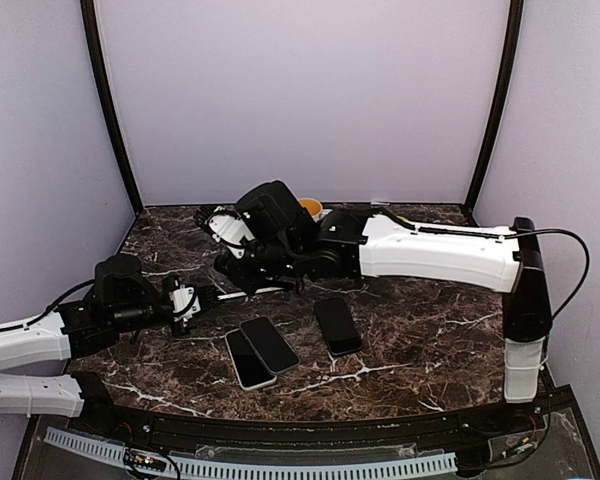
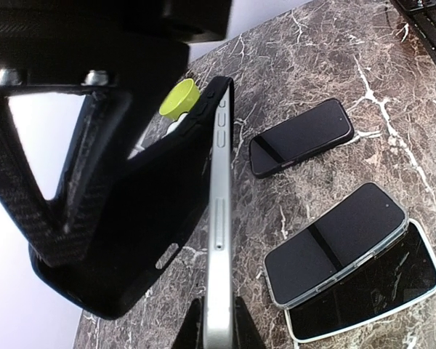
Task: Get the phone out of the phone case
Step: Remove the phone case from the phone.
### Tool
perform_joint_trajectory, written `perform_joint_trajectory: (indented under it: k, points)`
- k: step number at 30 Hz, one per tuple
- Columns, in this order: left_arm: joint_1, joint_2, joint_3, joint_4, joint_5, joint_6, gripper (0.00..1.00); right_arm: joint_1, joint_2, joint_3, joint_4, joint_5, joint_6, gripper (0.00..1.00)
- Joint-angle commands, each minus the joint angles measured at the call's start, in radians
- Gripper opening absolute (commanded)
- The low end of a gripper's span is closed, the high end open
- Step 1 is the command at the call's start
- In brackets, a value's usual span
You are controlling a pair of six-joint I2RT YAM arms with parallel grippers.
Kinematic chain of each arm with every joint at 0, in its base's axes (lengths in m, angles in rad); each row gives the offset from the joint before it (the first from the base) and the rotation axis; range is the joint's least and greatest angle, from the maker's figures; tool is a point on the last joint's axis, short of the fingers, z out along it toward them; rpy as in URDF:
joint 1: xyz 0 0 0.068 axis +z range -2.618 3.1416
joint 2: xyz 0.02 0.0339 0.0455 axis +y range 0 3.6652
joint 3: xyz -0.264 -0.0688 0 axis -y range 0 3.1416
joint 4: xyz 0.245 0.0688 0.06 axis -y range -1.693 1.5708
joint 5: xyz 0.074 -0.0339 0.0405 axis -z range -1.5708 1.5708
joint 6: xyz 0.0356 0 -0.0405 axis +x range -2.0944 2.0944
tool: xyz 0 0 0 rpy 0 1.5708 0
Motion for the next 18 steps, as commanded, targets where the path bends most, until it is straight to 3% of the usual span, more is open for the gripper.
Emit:
perform_joint_trajectory:
  k: [1, 18]
  points:
    - [0.013, -0.062, 0.011, 0.217, -0.116, -0.007, 0.00, -0.012, -0.039, -0.041, -0.056, 0.042, 0.063, 0.00]
    - [0.013, -0.068, 0.008, 0.234, -0.153, 0.002, 0.00, -0.024, -0.073, -0.068, -0.021, 0.056, 0.075, 0.00]
